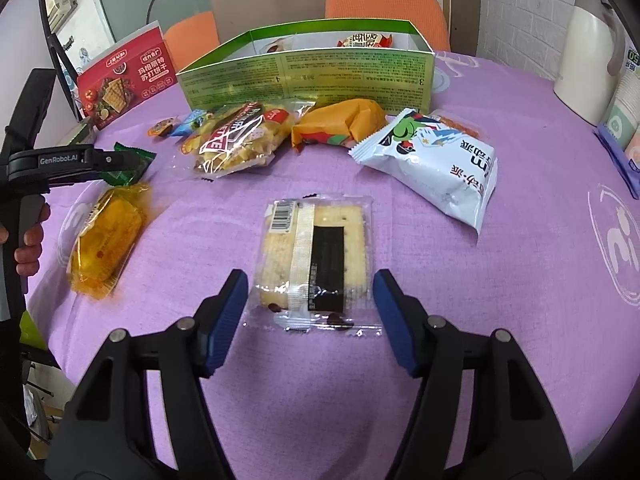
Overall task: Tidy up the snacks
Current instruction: 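Grasp white black-striped cake pack with right tool while left tool grasps green packet, then carry both snacks into the green box and open both tools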
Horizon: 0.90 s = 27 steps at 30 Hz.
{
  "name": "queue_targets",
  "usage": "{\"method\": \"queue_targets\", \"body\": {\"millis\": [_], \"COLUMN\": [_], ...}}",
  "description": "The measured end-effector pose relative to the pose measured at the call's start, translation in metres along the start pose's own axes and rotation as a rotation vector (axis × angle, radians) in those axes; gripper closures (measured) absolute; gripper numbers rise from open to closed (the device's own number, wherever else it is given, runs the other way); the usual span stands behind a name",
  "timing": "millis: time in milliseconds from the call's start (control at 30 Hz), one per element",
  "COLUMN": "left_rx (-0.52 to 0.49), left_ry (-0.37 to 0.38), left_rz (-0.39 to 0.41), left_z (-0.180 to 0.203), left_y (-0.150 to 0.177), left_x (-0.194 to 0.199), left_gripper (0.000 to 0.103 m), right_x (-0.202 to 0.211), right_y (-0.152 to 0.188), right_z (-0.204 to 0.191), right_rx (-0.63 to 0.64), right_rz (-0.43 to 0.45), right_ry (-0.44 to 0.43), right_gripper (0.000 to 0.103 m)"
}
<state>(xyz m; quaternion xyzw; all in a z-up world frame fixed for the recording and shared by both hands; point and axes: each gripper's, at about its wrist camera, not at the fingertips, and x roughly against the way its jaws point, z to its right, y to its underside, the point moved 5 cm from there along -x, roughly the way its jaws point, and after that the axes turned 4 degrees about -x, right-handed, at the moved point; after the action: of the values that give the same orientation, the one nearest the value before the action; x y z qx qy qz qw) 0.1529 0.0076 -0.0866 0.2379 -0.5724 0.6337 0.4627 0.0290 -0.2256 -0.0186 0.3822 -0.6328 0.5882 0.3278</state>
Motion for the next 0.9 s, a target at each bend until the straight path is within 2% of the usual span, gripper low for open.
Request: {"method": "queue_targets", "body": {"millis": [33,67,167,233,267,467,600,767,900], "left_rx": [-0.002,-0.005,-0.022,-0.026,-0.029,-0.071,-0.115,-0.189,-0.23], "left_ry": [0.002,0.004,0.0,0.013,0.015,0.012,0.044,0.082,0.092], "left_rz": [-0.005,-0.011,0.004,0.003,0.004,0.083,0.139,0.182,0.205], "left_z": [0.0,0.0,0.001,0.004,0.005,0.022,0.043,0.08,0.106], "left_y": [0.001,0.004,0.009,0.012,0.013,0.001,-0.018,-0.05,-0.079], "left_x": [-0.001,-0.003,-0.002,0.002,0.005,0.043,0.067,0.081,0.08], "left_gripper": [0.047,0.062,0.063,0.067,0.069,0.07,0.07,0.07,0.07], "right_x": [0.0,0.0,0.001,0.004,0.007,0.029,0.037,0.054,0.055], "right_y": [0.0,-0.001,-0.001,-0.002,-0.004,-0.019,-0.036,-0.076,-0.116], "right_z": [0.001,0.0,0.001,0.002,0.003,0.002,0.002,0.003,0.016], "right_rx": [-0.001,-0.004,-0.012,-0.035,-0.044,-0.041,-0.032,-0.026,-0.036], "right_rz": [0.006,0.013,0.028,0.028,0.032,0.088,0.125,0.204,0.264], "right_ry": [0.001,-0.005,-0.017,-0.044,-0.064,-0.083,-0.087,-0.117,-0.09], "right_gripper": [0.042,0.043,0.048,0.054,0.066,0.066,0.066,0.066,0.066]}}
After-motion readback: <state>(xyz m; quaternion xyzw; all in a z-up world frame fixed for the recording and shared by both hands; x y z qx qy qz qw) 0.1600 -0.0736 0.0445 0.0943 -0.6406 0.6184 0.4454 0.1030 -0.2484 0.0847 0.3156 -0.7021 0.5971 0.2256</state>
